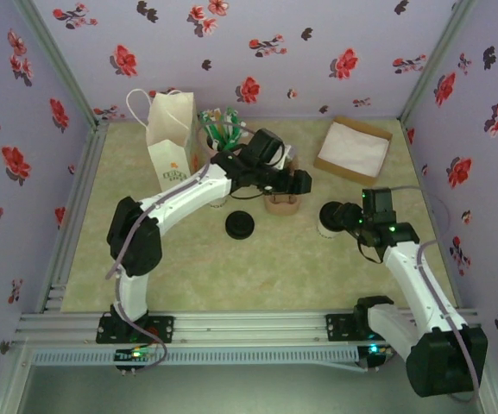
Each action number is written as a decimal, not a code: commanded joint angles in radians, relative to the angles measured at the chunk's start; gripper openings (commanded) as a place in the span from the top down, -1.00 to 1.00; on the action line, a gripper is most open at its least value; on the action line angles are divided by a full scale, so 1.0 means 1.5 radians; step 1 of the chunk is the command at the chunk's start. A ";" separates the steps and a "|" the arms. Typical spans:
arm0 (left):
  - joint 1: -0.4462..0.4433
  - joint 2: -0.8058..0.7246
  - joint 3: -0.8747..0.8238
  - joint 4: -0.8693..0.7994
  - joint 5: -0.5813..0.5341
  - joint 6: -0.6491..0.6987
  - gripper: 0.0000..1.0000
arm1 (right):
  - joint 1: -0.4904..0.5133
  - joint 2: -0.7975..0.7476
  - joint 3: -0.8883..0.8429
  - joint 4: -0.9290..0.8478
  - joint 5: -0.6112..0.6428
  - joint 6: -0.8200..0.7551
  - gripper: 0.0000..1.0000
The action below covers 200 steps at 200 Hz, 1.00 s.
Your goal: Pack the takeout coffee
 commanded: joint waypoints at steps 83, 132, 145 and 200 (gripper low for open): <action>0.034 -0.057 -0.021 -0.019 -0.015 0.015 -0.61 | 0.000 0.064 0.104 -0.107 0.041 -0.067 -0.38; 0.047 -0.069 -0.033 -0.018 -0.015 0.015 -0.62 | -0.001 0.087 0.170 -0.118 0.034 -0.075 -0.48; 0.049 -0.076 -0.037 -0.017 -0.015 0.017 -0.62 | -0.001 0.088 0.185 -0.123 0.022 -0.080 -0.50; 0.085 -0.145 -0.091 -0.029 -0.054 0.026 -0.64 | 0.053 0.120 0.179 -0.150 -0.032 -0.137 -0.60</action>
